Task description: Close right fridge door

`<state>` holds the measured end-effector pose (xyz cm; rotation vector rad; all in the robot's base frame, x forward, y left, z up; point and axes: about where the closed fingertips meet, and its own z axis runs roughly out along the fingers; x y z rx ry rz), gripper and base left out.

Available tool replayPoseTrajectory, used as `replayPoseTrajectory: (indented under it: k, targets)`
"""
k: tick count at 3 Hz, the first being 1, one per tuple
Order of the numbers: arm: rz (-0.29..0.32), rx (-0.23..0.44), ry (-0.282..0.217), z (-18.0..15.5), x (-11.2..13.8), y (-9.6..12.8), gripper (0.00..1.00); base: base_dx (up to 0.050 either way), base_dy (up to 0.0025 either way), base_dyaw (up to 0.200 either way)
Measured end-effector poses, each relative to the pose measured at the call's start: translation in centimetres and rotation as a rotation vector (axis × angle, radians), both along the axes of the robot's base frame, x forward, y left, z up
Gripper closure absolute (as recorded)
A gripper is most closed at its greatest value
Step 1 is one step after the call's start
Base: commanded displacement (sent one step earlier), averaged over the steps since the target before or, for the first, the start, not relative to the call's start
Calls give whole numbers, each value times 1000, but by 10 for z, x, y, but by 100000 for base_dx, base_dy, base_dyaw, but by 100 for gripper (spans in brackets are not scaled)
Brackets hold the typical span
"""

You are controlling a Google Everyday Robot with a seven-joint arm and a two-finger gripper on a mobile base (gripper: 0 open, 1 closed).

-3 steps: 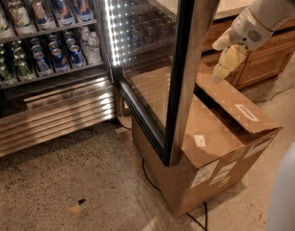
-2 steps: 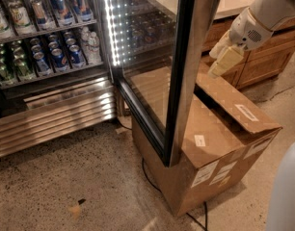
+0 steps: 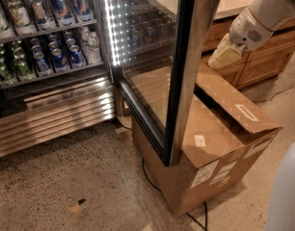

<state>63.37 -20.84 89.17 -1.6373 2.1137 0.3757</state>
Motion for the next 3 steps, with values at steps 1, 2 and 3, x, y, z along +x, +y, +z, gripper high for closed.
replayPoseTrajectory:
  k: [1, 2, 3]
  targets:
    - [0, 0, 0, 0, 0, 0, 100, -2338, -206, 17597]
    - [0, 0, 0, 0, 0, 0, 100, -2337, -209, 17627]
    - [0, 0, 0, 0, 0, 0, 100, -2361, -169, 17263]
